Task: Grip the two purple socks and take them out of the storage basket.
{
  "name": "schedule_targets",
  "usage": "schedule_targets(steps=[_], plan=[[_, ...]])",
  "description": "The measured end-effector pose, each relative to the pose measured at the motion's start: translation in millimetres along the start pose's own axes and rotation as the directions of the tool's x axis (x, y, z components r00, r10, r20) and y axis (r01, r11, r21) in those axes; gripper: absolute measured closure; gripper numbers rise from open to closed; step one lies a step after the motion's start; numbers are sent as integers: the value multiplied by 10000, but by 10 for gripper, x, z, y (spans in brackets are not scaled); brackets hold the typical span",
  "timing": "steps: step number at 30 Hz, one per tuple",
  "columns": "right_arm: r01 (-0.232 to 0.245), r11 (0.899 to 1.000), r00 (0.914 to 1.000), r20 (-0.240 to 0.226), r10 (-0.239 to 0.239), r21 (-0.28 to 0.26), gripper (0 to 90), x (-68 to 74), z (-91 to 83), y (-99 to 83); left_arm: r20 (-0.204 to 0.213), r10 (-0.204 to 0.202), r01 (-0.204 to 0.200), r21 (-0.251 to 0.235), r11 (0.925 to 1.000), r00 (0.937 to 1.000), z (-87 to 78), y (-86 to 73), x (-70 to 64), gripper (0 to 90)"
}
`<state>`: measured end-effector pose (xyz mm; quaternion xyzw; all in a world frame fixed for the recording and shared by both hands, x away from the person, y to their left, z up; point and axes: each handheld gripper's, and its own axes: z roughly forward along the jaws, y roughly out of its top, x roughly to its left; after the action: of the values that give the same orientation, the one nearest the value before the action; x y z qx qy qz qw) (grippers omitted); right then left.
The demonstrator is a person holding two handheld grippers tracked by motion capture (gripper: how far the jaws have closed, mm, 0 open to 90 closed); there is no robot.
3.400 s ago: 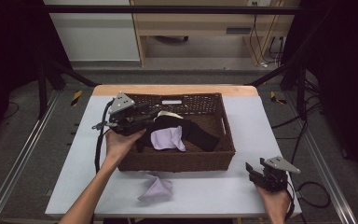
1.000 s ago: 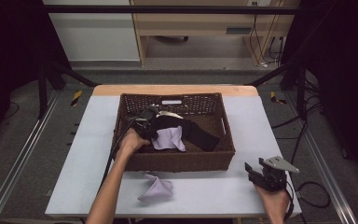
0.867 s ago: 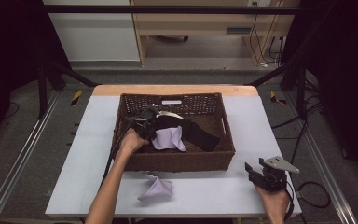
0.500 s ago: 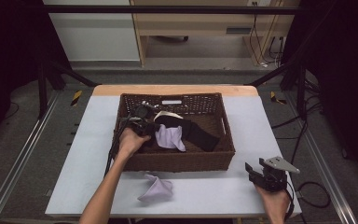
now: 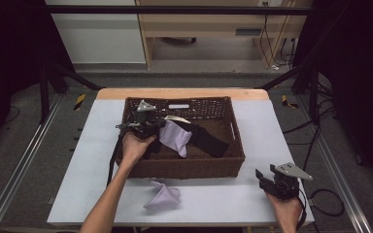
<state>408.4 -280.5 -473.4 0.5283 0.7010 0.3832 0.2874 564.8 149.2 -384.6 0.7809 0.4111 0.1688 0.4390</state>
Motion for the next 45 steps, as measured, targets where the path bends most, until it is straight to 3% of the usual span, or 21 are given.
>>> schedule_targets(steps=[12,19,24,29,33,35,40,45], plan=[[-16,10000,10000,6,16,-1,406,3,-1,1,28,-11,13,-973,9953,10000,-102,4,7,881],[71,10000,10000,58,-71,22,406,-5,11,-2,172,18,14,-1878,9822,9999,-219,51,-1,883],[12,10000,10000,26,-12,38,407,0,12,0,296,17,59,-2542,9671,9996,-363,94,-19,883],[72,10000,10000,55,-72,14,407,-3,14,-2,360,372,-243,-3090,9508,9987,-528,173,-116,884],[70,10000,10000,67,-71,17,408,-6,11,-2,507,540,-316,-3681,9292,9972,-688,226,-221,883],[62,10000,10000,74,-62,20,408,-7,11,-1,618,613,-332,-3814,9238,9962,-770,248,-266,883],[75,10000,9999,74,-75,8,410,-3,12,0,768,841,-426,-4346,8996,9935,-998,298,-372,882],[51,10000,10000,71,-51,11,410,-7,7,0,942,1071,-524,-4584,8872,9898,-1222,342,-458,882]])
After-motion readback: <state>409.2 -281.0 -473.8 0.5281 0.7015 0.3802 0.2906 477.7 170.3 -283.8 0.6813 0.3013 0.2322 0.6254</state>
